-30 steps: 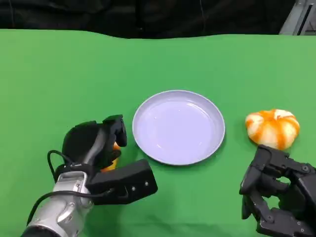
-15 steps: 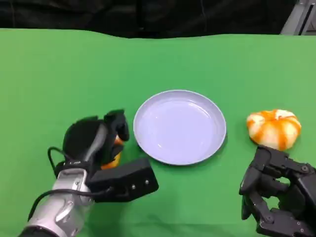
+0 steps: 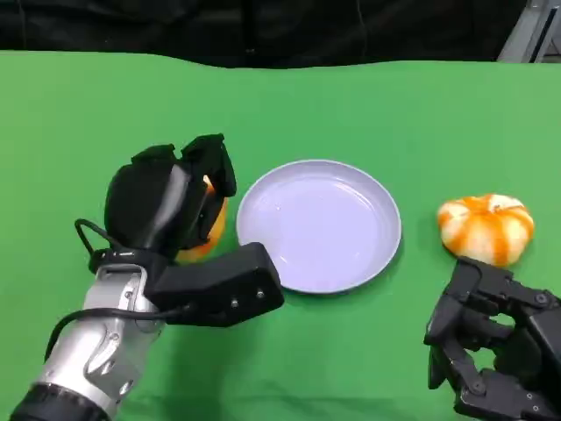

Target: Grasp the bread from the table and place it into the plate.

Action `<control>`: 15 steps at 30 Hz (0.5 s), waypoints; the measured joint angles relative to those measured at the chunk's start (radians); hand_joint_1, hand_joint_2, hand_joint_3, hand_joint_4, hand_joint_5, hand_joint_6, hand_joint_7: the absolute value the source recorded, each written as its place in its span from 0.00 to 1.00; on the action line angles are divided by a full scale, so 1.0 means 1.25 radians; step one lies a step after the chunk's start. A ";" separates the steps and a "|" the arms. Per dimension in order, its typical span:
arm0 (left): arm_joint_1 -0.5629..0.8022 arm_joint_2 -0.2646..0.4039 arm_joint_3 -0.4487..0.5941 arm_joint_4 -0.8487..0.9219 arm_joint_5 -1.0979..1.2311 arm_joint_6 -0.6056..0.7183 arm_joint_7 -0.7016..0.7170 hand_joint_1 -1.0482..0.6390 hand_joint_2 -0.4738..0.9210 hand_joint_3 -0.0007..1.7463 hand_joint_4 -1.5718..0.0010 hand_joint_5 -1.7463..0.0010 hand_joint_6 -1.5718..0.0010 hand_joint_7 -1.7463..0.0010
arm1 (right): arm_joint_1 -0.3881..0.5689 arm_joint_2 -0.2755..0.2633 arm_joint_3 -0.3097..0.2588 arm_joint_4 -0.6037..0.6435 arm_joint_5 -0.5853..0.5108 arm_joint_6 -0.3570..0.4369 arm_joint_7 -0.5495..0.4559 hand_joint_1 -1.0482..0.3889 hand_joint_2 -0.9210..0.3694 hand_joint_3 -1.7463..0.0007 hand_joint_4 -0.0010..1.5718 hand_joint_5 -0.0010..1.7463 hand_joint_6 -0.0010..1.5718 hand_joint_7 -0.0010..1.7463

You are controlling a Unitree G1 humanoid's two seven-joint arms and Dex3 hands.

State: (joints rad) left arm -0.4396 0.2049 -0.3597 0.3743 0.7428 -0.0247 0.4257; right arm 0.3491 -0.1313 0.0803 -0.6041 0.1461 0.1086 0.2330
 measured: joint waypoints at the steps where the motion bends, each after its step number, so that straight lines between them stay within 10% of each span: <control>1: 0.000 0.000 0.000 0.000 0.000 0.000 -0.002 0.59 0.75 0.56 0.48 0.00 0.65 0.00 | 0.000 0.000 0.000 0.000 0.000 0.000 0.000 0.69 0.17 0.42 0.48 1.00 0.40 0.90; 10: -0.005 -0.007 -0.013 -0.056 0.012 0.006 -0.051 0.60 0.72 0.54 0.46 0.00 0.60 0.00 | 0.000 0.000 0.002 -0.001 0.000 0.000 0.000 0.70 0.17 0.42 0.48 1.00 0.41 0.90; 12: -0.013 -0.011 -0.017 -0.064 0.014 0.007 -0.060 0.58 0.88 0.25 0.48 0.00 0.53 0.21 | 0.001 0.000 0.002 -0.001 0.000 0.000 0.000 0.69 0.18 0.42 0.48 1.00 0.41 0.90; 15: -0.048 -0.027 -0.037 -0.054 0.024 0.014 -0.088 0.57 0.96 0.10 0.48 0.00 0.50 0.27 | 0.003 -0.001 0.003 -0.002 -0.002 0.000 -0.002 0.69 0.18 0.42 0.48 1.00 0.41 0.90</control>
State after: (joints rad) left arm -0.4997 0.1711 -0.4059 0.3064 0.7723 -0.0068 0.3160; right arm 0.3527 -0.1320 0.0846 -0.6068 0.1438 0.1087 0.2299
